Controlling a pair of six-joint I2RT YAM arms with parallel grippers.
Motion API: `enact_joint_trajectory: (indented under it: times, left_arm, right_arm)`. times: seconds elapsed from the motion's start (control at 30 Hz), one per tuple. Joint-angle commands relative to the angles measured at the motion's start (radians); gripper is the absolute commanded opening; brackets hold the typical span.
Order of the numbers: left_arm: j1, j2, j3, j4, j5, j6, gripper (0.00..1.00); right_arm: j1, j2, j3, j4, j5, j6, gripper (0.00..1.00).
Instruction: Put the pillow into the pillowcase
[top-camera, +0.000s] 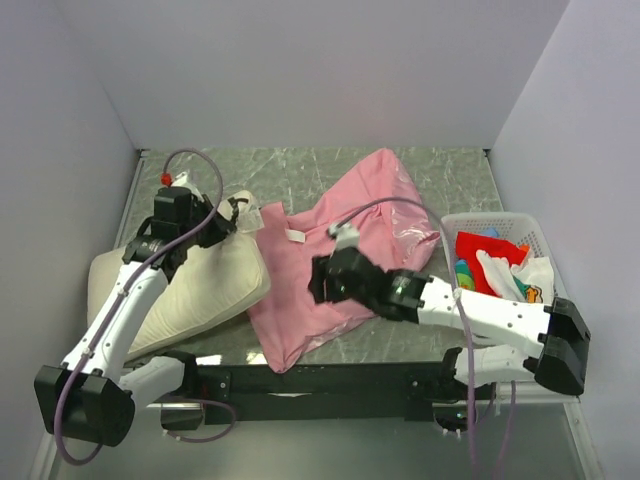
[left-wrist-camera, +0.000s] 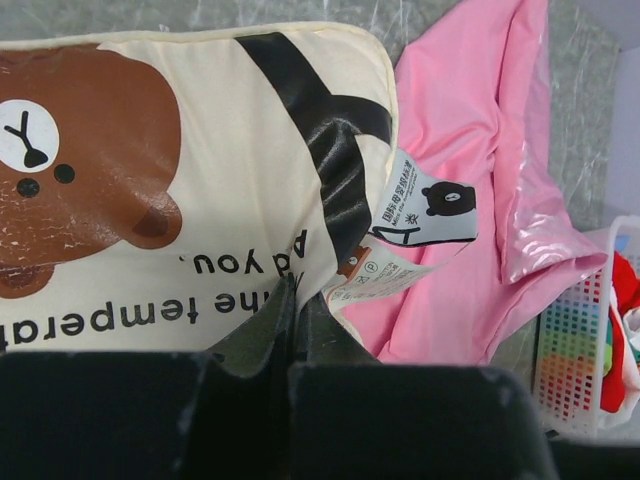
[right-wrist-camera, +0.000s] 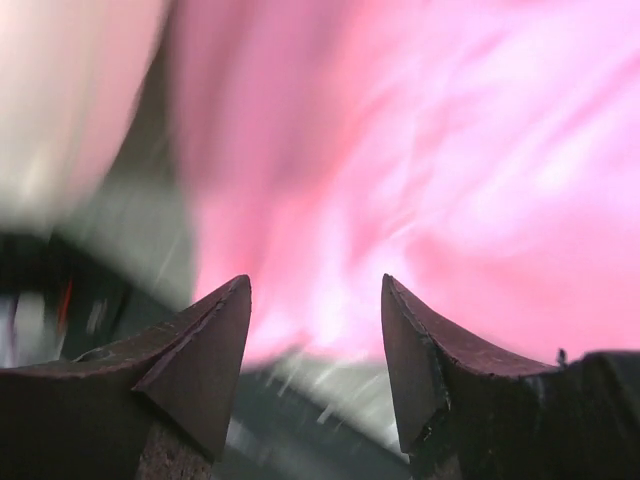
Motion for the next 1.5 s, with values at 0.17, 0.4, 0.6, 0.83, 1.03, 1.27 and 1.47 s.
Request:
enact_joint_trajectory:
  times: [0.17,0.4,0.6,0.83,1.03,1.27,1.47]
  left_arm:
    - [-0.154,0.075,-0.025,0.137,-0.097,-0.055,0.01]
    - [-0.207,0.159,-0.069,0.189,-0.142,-0.119,0.01]
    - [-0.217,0.211,-0.143,0.226,-0.200,-0.156,0.01]
    - [-0.217,0.262,-0.200,0.235,-0.239,-0.190,0.01]
    - [-0.217,0.274,-0.208,0.219,-0.266,-0.212,0.01]
    - [-0.217,0.282,-0.221,0.213,-0.279,-0.221,0.01]
    - [-0.217,0.288,-0.212,0.200,-0.288,-0.216,0.01]
  right_arm:
    - [-0.342,0.286,0.235,0.052,-0.077,-0.171,0.63]
    - [-0.400,0.555,0.372,0.072,-0.134,-0.162,0.62]
    - [-0.403,0.677,0.412,0.120,-0.173,-0.123,0.64]
    - [-0.414,0.720,0.404,0.131,-0.145,-0.106,0.42]
    - [-0.452,0.632,0.348,0.126,-0.118,-0.105,0.03]
    - [-0.511,0.500,0.300,0.101,-0.096,-0.133,0.00]
    - [-0.564,0.406,0.254,0.074,-0.059,-0.122,0.00]
